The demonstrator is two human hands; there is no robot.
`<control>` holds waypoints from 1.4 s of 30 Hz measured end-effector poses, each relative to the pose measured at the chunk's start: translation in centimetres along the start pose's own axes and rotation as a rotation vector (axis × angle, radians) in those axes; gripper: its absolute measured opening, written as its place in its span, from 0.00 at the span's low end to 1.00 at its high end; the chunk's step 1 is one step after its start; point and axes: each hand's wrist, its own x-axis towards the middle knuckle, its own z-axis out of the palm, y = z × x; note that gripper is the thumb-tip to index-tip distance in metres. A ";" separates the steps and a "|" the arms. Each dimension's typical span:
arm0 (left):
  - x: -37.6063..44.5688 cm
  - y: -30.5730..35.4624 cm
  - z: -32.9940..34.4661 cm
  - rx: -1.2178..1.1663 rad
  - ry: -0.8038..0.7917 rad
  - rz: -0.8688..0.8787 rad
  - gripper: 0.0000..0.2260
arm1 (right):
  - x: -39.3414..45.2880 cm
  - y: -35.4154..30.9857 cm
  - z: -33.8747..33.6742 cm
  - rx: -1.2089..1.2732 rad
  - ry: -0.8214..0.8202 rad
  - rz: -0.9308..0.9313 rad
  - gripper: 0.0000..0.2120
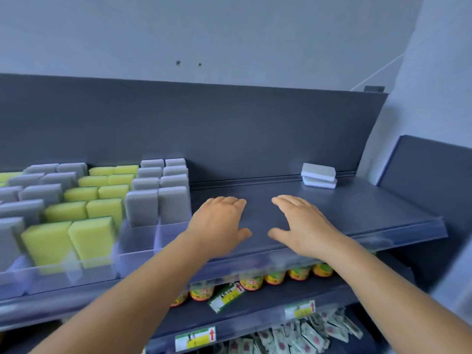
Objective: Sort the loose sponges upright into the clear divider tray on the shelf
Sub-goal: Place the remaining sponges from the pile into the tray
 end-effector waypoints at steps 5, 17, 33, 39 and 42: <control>3.7 5.2 1.2 -0.016 0.006 0.004 0.27 | -0.3 6.3 -1.2 0.001 -0.023 0.037 0.35; 14.4 10.3 3.4 -0.034 -0.023 0.045 0.26 | 3.6 16.8 -2.7 0.038 -0.006 0.141 0.33; 30.7 9.8 8.0 -0.136 -0.060 0.128 0.30 | 15.4 25.6 -1.6 0.085 0.009 0.301 0.32; 34.1 10.2 9.4 -0.175 -0.078 0.040 0.30 | 19.6 27.9 -0.9 0.143 0.030 0.318 0.30; 35.2 10.4 10.0 -0.221 -0.091 -0.046 0.28 | 21.6 29.0 -0.7 0.169 0.018 0.315 0.28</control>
